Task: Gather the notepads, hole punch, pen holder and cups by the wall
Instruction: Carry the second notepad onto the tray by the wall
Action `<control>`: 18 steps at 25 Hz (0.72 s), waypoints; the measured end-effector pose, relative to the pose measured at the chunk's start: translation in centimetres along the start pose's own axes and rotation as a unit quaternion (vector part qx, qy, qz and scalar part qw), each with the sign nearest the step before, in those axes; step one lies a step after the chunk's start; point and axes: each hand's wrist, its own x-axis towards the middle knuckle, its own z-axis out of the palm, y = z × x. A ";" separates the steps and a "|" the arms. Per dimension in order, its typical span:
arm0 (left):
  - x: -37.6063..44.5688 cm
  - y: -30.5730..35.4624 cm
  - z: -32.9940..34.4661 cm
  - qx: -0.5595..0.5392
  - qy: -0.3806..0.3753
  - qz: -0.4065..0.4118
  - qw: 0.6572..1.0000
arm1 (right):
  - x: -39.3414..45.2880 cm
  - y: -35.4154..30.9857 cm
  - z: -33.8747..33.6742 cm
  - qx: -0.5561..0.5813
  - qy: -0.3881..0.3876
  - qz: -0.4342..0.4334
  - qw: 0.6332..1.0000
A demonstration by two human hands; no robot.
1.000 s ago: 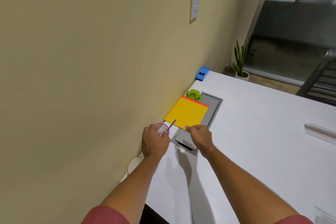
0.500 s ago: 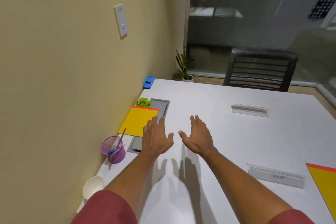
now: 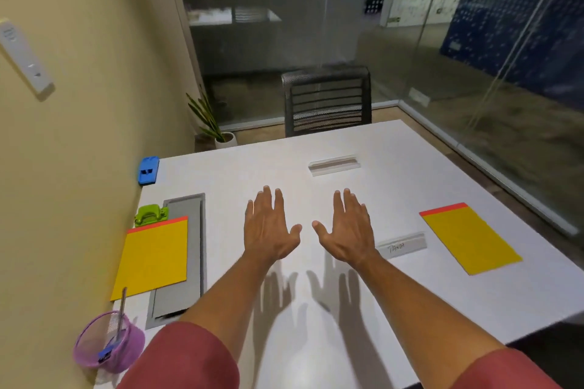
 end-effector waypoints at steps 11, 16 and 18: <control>1.8 8.2 3.0 -0.037 -0.047 0.178 0.982 | -4.3 7.7 -1.9 -0.056 0.055 0.181 0.980; 2.0 12.3 4.5 -0.029 -0.071 0.228 0.971 | -5.4 11.4 -2.9 -0.063 0.071 0.225 0.970; 2.1 14.0 5.3 -0.024 -0.076 0.240 0.968 | -5.6 13.1 -3.1 -0.071 0.072 0.238 0.966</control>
